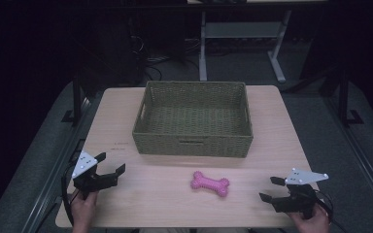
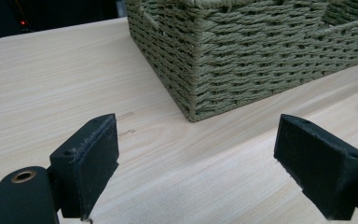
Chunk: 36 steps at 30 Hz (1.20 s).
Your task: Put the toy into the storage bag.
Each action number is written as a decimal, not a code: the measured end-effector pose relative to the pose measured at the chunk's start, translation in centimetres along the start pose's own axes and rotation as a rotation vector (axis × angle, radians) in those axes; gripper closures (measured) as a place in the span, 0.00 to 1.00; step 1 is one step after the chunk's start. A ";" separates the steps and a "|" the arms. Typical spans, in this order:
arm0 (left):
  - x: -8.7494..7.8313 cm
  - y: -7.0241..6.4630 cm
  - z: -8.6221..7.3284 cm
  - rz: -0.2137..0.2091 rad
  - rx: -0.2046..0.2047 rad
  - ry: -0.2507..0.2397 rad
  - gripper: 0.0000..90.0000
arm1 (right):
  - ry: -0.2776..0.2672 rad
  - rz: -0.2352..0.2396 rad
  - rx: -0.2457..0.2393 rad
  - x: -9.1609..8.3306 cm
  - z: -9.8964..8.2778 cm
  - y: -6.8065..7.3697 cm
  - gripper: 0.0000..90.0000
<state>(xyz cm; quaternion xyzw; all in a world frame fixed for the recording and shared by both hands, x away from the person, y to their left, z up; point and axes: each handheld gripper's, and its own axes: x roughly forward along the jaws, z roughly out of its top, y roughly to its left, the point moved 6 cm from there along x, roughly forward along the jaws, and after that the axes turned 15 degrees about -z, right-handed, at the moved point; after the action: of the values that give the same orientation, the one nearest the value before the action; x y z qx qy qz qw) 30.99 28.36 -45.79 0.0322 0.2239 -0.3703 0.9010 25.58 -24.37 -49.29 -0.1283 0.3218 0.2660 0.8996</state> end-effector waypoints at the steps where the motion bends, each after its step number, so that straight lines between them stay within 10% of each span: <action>1: 0.0 0.0 0.0 0.001 0.000 0.002 0.15 | 0.000 0.000 0.000 0.0 0.0 0.0 0.28; 36: 0.0 -0.1 0.0 0.004 0.013 0.004 0.15 | 0.117 0.126 -0.120 1.4 3.8 1.4 0.20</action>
<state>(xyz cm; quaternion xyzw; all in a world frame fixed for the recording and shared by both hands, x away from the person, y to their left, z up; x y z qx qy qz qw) 30.94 28.28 -45.77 0.0392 0.2234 -0.3700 0.9009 27.71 -21.14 -47.41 -0.1769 0.3645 0.3332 0.8514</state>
